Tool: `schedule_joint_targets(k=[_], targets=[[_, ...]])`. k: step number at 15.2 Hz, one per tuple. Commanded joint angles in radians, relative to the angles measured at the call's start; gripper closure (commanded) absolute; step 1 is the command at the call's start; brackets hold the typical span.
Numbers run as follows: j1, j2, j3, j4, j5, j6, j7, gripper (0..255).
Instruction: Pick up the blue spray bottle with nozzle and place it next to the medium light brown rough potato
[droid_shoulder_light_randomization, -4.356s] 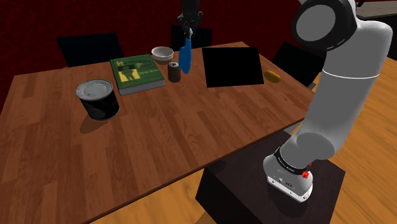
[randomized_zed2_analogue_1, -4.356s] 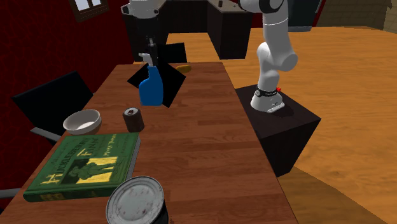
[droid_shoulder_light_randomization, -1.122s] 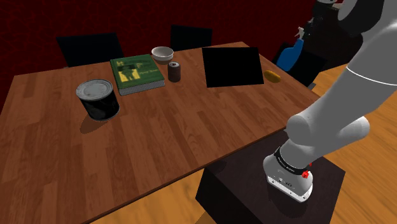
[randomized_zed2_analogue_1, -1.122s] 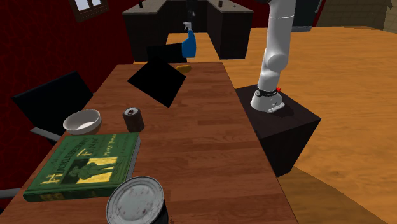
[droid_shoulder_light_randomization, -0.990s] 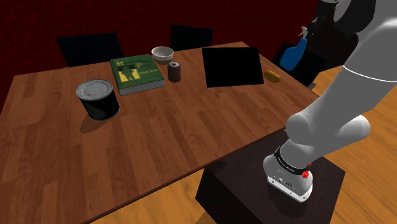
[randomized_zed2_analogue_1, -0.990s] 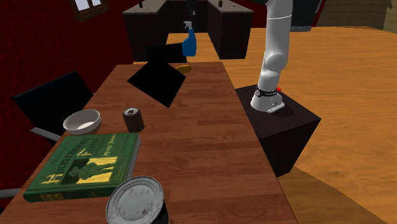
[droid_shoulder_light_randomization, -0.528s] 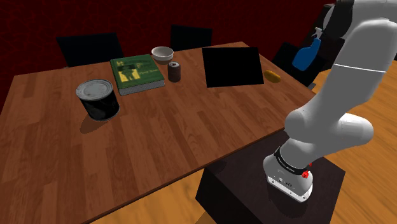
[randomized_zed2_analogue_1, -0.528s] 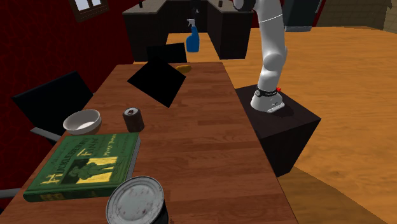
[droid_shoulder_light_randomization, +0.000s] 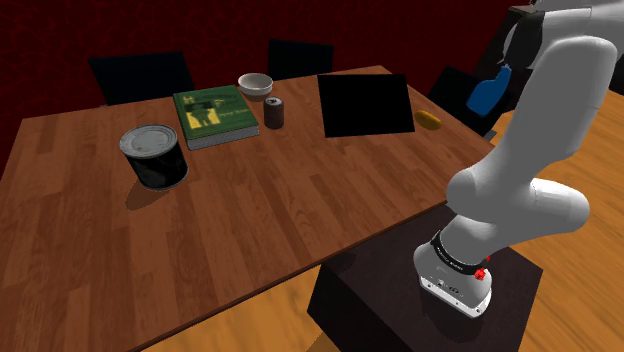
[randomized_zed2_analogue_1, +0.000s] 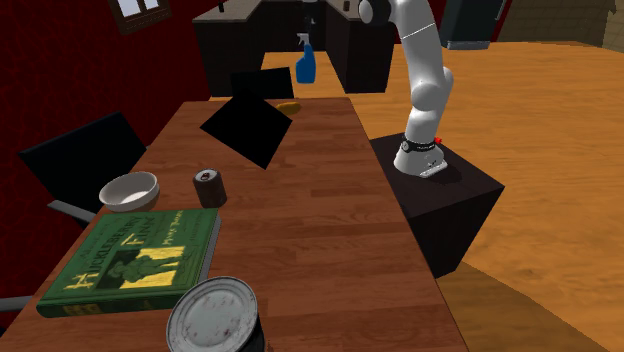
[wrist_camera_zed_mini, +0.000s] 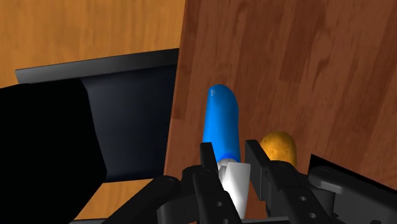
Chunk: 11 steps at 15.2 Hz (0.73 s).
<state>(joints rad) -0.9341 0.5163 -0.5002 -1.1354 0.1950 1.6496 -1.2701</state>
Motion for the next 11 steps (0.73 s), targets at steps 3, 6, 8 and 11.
schedule_joint_targets(k=[3, 6, 8, 11], targets=[[0.016, -0.016, -0.001, -0.082, -0.006, 0.066, -0.001, 255], [0.024, -0.021, 0.0, -0.131, -0.007, 0.109, -0.002, 255], [0.029, -0.023, 0.0, -0.161, -0.007, 0.137, -0.002, 255], [0.034, -0.023, 0.001, -0.203, -0.006, 0.178, -0.003, 255]])
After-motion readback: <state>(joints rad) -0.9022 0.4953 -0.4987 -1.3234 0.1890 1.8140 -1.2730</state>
